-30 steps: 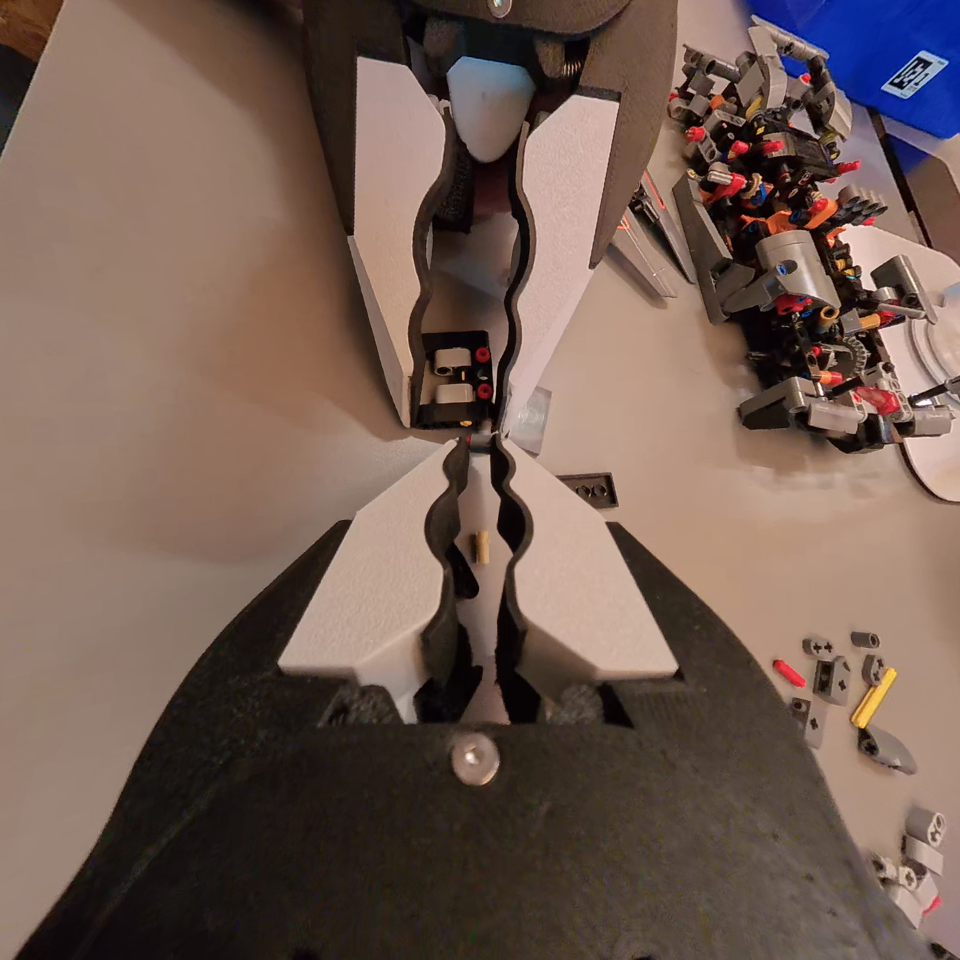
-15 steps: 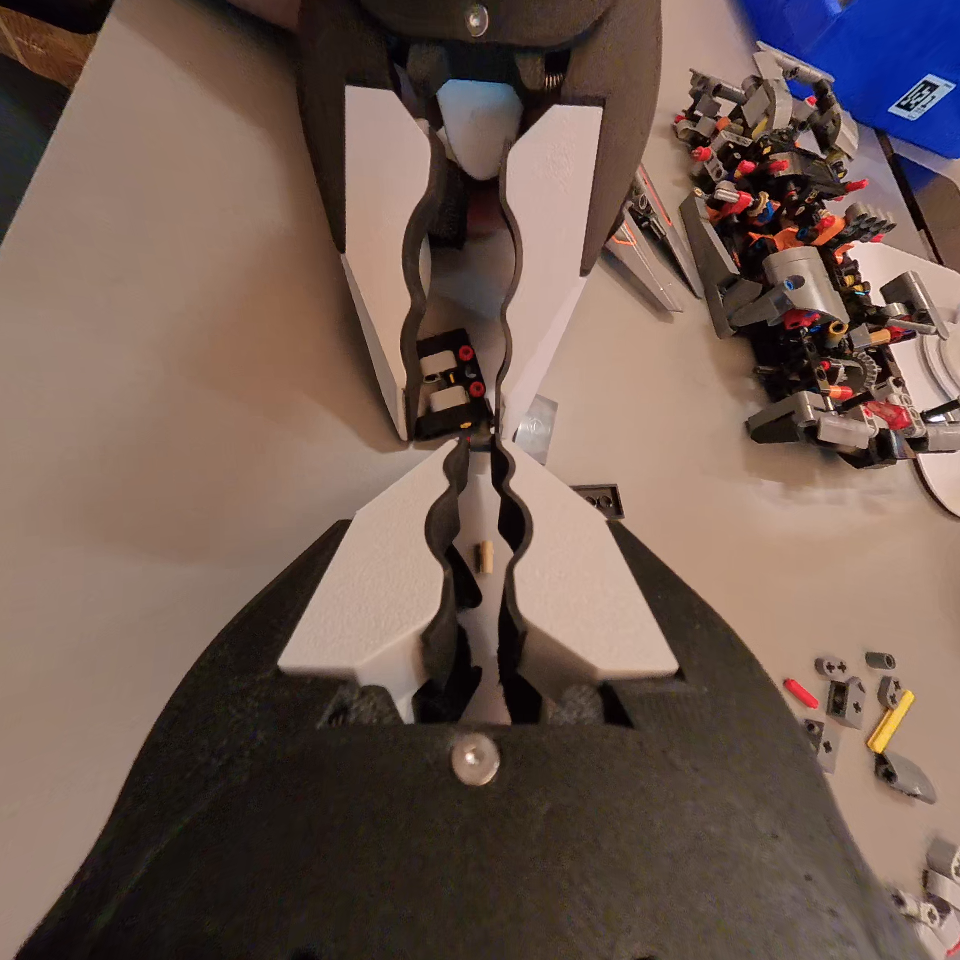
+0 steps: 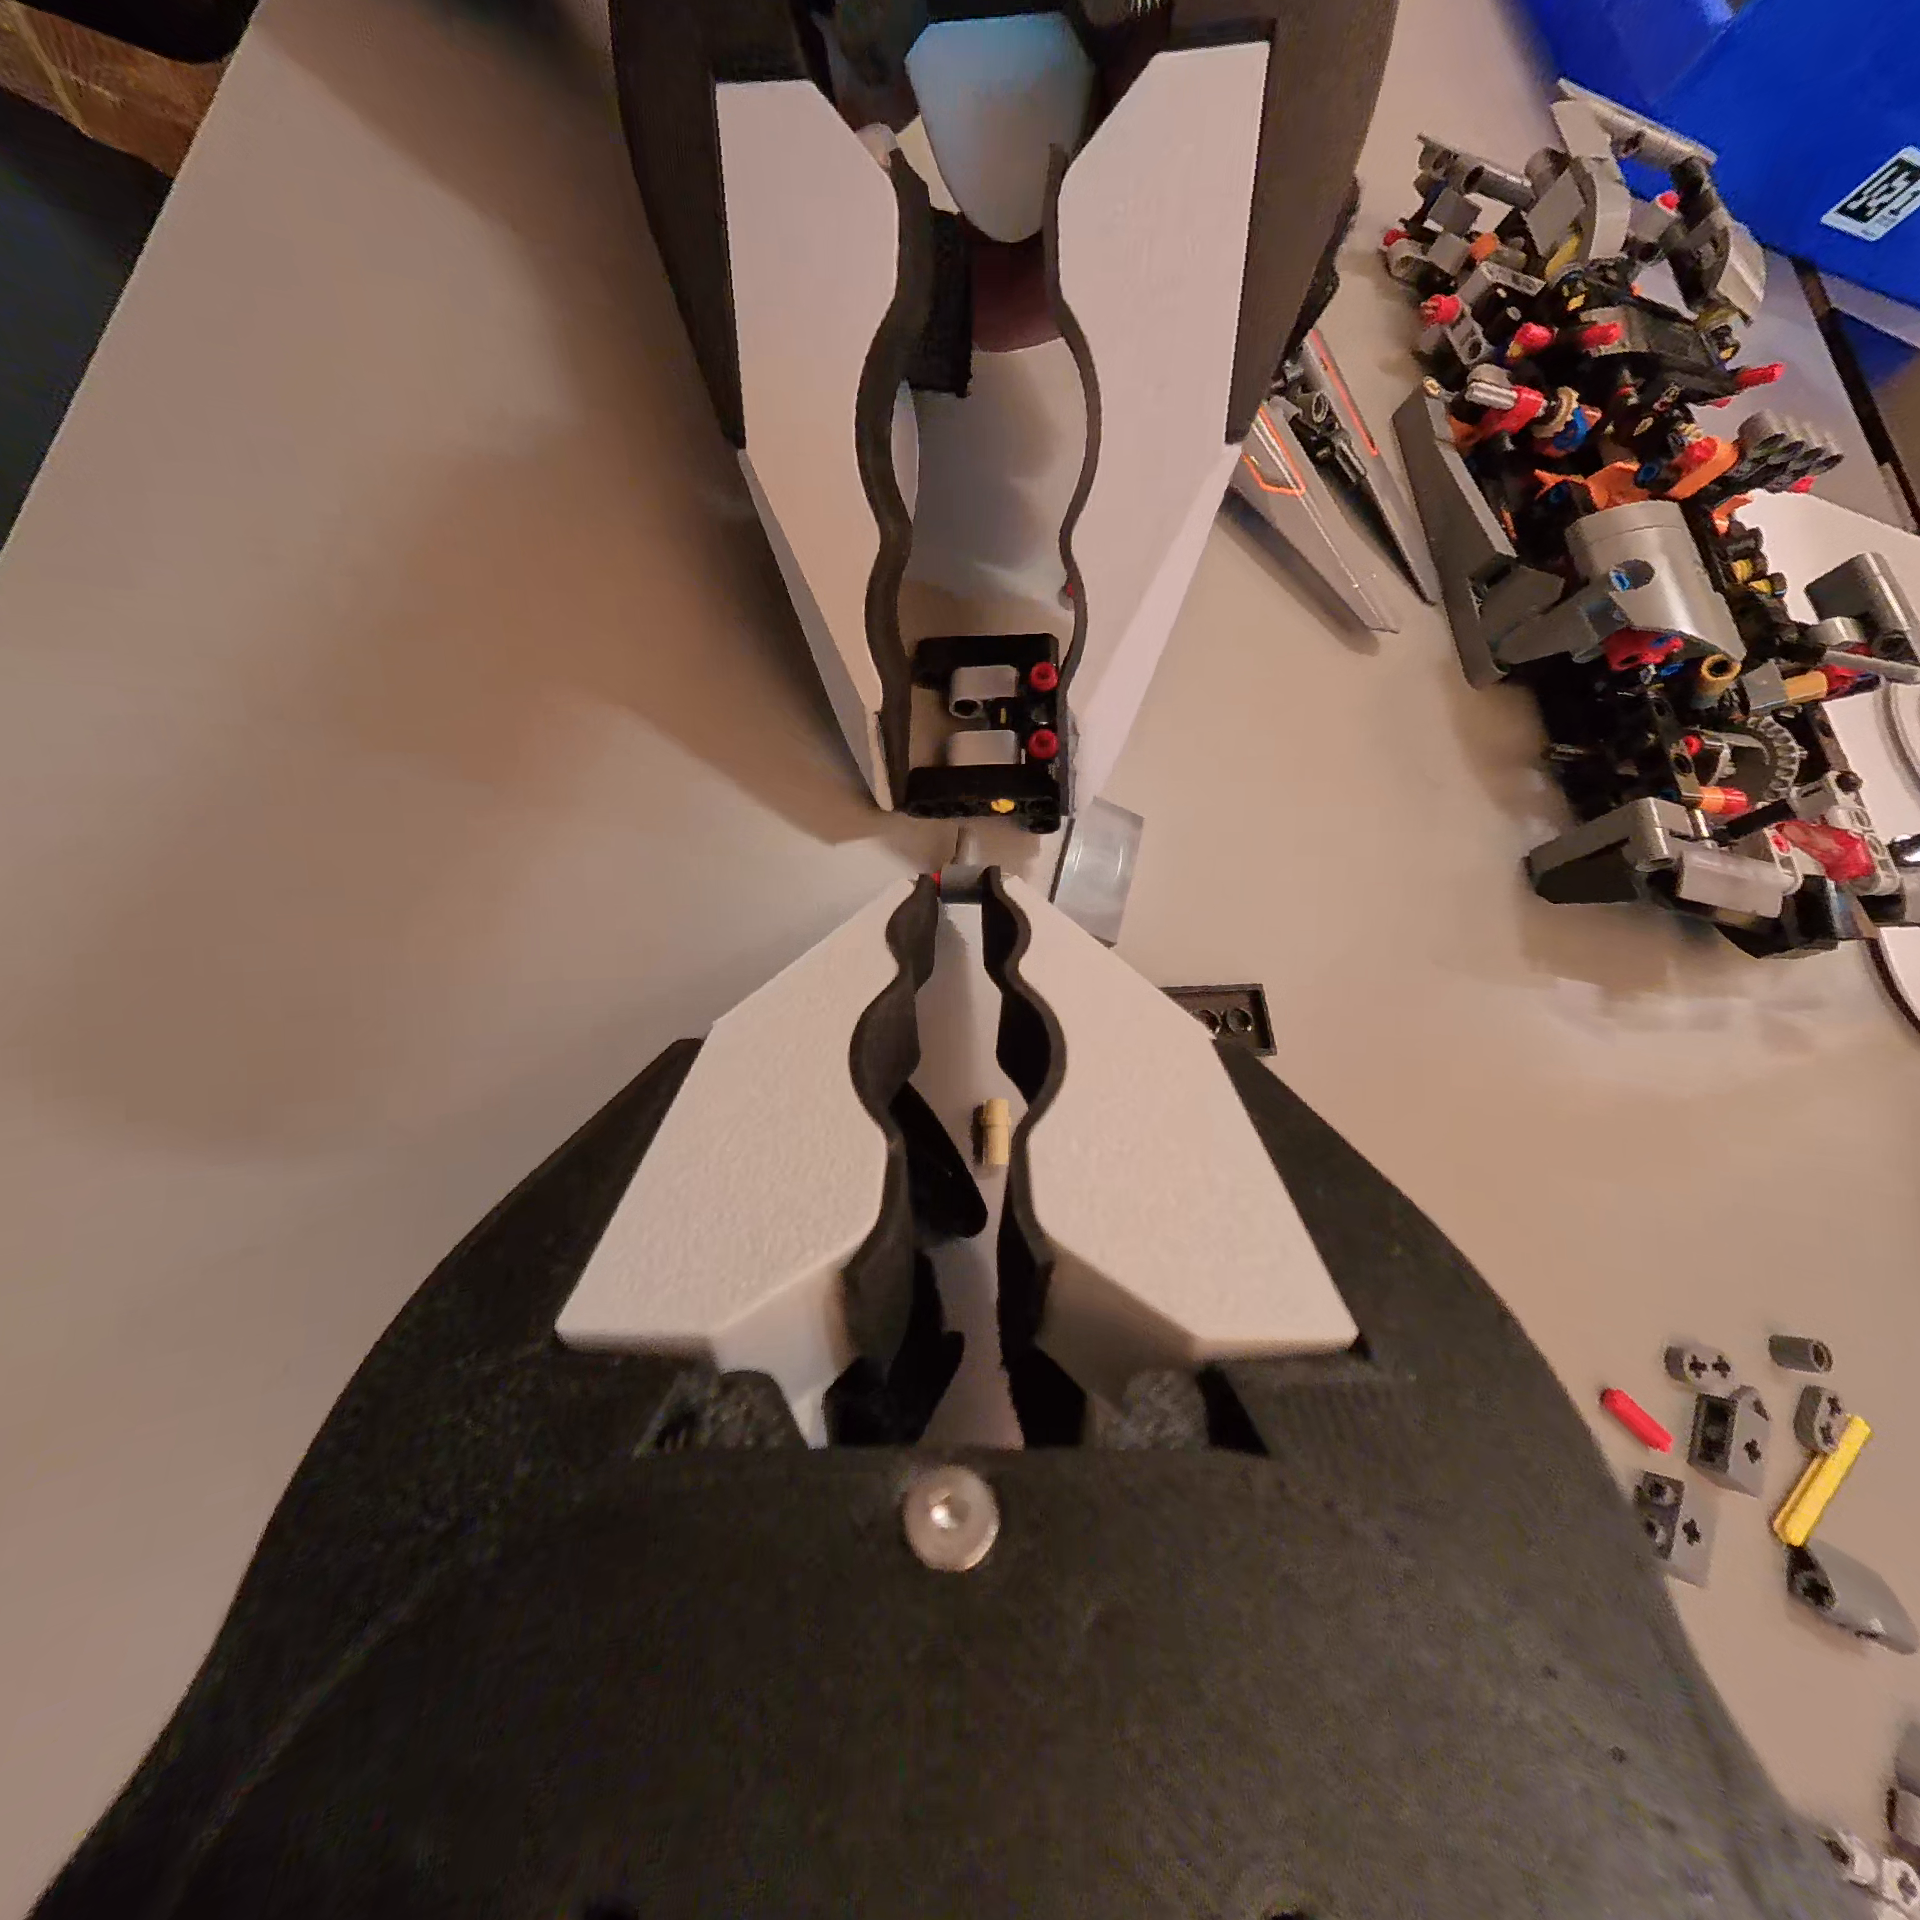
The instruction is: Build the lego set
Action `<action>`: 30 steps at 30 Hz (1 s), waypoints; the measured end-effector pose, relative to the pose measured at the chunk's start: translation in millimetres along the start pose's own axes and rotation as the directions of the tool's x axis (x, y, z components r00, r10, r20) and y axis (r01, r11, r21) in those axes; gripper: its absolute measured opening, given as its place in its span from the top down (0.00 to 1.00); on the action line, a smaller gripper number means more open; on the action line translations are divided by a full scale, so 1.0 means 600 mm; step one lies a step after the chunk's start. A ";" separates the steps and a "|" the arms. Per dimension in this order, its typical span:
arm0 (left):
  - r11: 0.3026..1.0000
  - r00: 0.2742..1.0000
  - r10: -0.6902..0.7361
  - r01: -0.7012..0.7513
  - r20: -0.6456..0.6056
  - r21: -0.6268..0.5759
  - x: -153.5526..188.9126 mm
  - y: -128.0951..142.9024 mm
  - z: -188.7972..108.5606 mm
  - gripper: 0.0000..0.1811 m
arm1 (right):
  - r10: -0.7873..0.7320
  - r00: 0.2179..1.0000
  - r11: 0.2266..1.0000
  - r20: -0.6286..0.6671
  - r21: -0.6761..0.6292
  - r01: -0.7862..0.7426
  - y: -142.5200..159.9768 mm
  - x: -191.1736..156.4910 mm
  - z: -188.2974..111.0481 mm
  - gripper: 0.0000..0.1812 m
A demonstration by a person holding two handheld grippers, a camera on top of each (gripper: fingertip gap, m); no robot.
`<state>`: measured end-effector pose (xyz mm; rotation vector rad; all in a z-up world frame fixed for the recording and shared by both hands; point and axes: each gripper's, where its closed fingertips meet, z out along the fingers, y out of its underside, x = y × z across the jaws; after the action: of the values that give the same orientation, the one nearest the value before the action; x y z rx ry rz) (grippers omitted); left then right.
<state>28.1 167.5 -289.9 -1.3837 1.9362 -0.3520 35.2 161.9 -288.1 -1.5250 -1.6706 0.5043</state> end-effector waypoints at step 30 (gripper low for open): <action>0.996 0.995 -0.094 0.094 -0.040 -0.012 -0.003 0.006 0.003 0.83 | 0.047 0.999 0.999 -0.001 0.006 -0.047 0.001 0.009 -0.002 0.96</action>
<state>26.9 170.7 -292.6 -1.4883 1.9116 -0.4184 36.6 166.8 -286.3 -1.5632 -1.6338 0.5329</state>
